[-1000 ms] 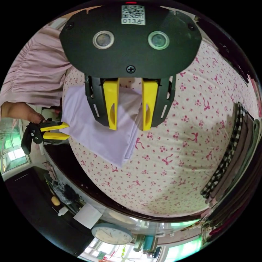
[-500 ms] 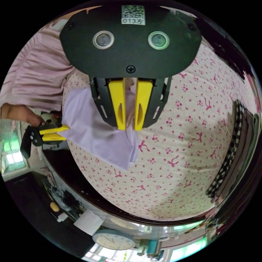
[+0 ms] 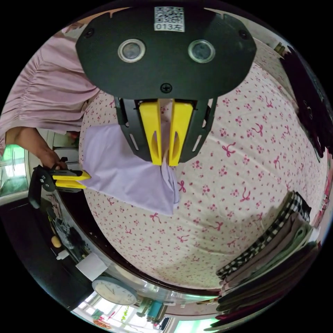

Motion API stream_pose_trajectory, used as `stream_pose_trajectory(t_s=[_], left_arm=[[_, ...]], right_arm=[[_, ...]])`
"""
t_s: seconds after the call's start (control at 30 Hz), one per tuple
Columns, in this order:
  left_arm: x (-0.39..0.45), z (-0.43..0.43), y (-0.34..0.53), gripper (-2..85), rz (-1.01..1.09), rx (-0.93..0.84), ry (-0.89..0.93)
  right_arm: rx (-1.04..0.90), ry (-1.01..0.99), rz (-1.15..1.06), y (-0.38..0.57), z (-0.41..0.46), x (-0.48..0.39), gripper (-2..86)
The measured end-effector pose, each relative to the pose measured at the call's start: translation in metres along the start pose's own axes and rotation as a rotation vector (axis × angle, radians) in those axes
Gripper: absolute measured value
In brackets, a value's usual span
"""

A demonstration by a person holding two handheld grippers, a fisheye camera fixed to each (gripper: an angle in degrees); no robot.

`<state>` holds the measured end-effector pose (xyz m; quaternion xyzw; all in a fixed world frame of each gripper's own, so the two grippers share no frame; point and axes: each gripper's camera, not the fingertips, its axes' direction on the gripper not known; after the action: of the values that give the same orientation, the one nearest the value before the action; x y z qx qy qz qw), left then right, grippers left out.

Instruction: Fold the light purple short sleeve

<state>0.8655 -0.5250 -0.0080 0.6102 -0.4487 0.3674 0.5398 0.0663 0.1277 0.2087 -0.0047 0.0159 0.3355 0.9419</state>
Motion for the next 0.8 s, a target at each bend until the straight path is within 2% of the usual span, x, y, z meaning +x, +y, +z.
stream_pose_trajectory(t_s=[0.2,0.37,0.53,0.63,0.7,0.8], left_arm=[[-0.043,-0.017,0.007,7.6,-0.064,0.056,0.060],[-0.069,-0.023,-0.006,9.9,-0.031,0.005,0.102],[-0.069,-0.032,-0.009,7.4,0.041,-0.024,0.082],[-0.076,-0.044,-0.004,6.8,0.052,-0.011,0.041],[-0.091,-0.052,-0.001,5.7,0.017,-0.004,0.081],[-0.111,-0.067,0.008,3.1,-0.040,0.001,0.132]], right_arm=[[0.034,-0.023,0.097,-0.019,0.010,-0.003,10.5],[0.025,-0.051,0.177,-0.038,0.032,-0.015,10.6],[0.015,-0.109,0.175,-0.071,0.058,-0.043,9.9],[0.026,-0.064,0.166,-0.095,0.073,-0.063,8.0],[0.041,-0.124,0.207,-0.107,0.081,-0.066,6.4],[-0.002,-0.155,0.146,-0.135,0.098,-0.088,4.2]])
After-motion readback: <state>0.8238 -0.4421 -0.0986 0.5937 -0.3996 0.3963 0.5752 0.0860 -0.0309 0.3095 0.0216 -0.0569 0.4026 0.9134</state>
